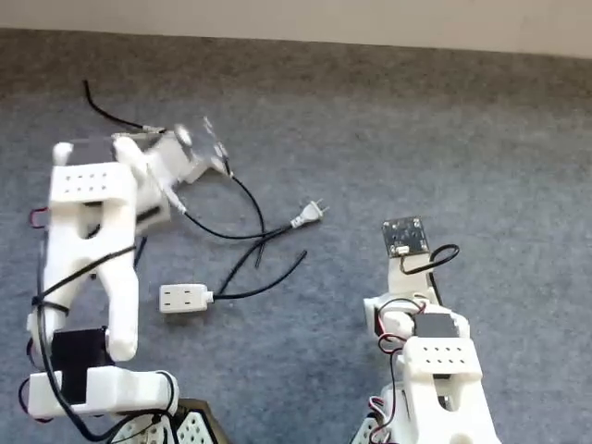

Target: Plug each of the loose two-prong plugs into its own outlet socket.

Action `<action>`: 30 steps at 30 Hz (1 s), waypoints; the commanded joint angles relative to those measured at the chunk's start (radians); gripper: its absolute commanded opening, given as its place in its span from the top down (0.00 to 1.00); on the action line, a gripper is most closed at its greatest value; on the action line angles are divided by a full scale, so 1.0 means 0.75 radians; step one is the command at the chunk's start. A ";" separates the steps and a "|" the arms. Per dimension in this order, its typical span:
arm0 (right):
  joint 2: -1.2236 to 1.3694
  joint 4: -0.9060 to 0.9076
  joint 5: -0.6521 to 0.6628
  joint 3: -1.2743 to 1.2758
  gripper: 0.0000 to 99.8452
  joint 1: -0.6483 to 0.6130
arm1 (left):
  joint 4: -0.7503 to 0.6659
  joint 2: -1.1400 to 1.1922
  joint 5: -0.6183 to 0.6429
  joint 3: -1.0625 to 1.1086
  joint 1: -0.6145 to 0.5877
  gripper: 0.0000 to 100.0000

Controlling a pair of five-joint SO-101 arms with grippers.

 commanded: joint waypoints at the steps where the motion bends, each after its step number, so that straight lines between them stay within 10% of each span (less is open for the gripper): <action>1: 0.040 0.124 -0.070 -0.242 0.79 -0.011 | 0.006 0.069 0.646 -0.208 -0.089 0.77; 5: 0.283 0.218 -0.250 -0.594 0.79 -0.073 | -0.098 0.214 1.197 -0.242 -0.208 0.77; 11: 0.893 0.218 -0.698 -1.110 0.79 -0.347 | -0.117 0.384 1.520 -0.247 -0.157 0.76; 21: 1.468 0.208 -1.330 -1.679 0.79 -0.613 | -0.188 0.453 1.653 -0.216 -0.232 0.76; 30: 1.730 0.208 -1.377 -1.869 0.79 -0.578 | -0.305 0.451 1.647 -0.101 -0.230 0.76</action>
